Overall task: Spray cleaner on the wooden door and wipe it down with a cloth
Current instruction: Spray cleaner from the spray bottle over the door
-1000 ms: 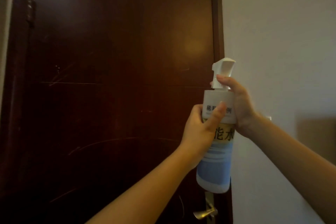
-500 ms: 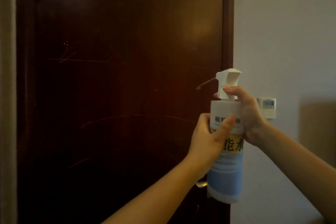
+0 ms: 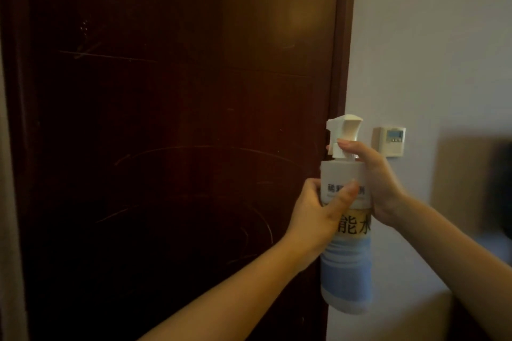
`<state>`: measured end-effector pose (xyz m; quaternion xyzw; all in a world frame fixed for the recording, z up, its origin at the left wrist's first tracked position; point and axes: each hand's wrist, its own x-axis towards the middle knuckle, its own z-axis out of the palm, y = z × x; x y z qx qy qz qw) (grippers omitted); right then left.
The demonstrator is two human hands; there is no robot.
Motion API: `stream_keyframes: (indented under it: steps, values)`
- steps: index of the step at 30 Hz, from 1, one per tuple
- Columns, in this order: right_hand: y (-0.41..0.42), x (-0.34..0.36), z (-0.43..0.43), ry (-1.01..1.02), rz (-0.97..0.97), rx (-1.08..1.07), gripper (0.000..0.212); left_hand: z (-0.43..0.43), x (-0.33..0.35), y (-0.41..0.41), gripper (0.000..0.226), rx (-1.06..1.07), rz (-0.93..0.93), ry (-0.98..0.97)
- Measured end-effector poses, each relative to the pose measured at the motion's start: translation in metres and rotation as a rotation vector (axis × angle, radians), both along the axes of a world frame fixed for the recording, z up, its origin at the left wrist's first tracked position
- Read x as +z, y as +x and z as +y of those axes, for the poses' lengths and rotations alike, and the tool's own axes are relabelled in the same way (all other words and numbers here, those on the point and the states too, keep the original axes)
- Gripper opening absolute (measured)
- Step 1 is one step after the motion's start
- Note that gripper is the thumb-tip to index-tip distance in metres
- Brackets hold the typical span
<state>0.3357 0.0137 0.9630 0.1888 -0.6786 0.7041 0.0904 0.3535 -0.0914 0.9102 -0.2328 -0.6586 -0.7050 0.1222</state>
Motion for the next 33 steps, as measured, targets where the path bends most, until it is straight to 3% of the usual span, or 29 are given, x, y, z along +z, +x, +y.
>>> stream_keyframes:
  steps: [13, 19, 26, 29, 31, 33]
  values:
    - [-0.002, -0.011, -0.047, 0.056, 0.055, 0.112, 0.067, -0.042, -0.013, 0.016, 0.053, 0.142, 0.034, 0.042]
    - [0.003, -0.022, -0.081, 0.034, 0.001, 0.276, 0.062, -0.078, -0.025, 0.033, 0.052, 0.191, 0.045, 0.023]
    - [0.007, -0.019, -0.091, -0.018, 0.017, 0.279, 0.063, -0.088, -0.021, 0.028, 0.052, 0.219, 0.053, -0.008]
    - [0.006, -0.016, -0.107, -0.020, 0.058, 0.258, 0.049, -0.100, -0.016, 0.037, 0.049, 0.245, 0.049, -0.023]
    - [0.030, -0.022, -0.168, 0.016, 0.030, 0.405, 0.043, -0.150, -0.024, 0.070, 0.048, 0.461, 0.041, 0.000]
    - [0.035, -0.026, -0.183, 0.021, 0.056, 0.417, 0.040, -0.164, -0.028, 0.072, 0.049, 0.468, 0.057, -0.001]
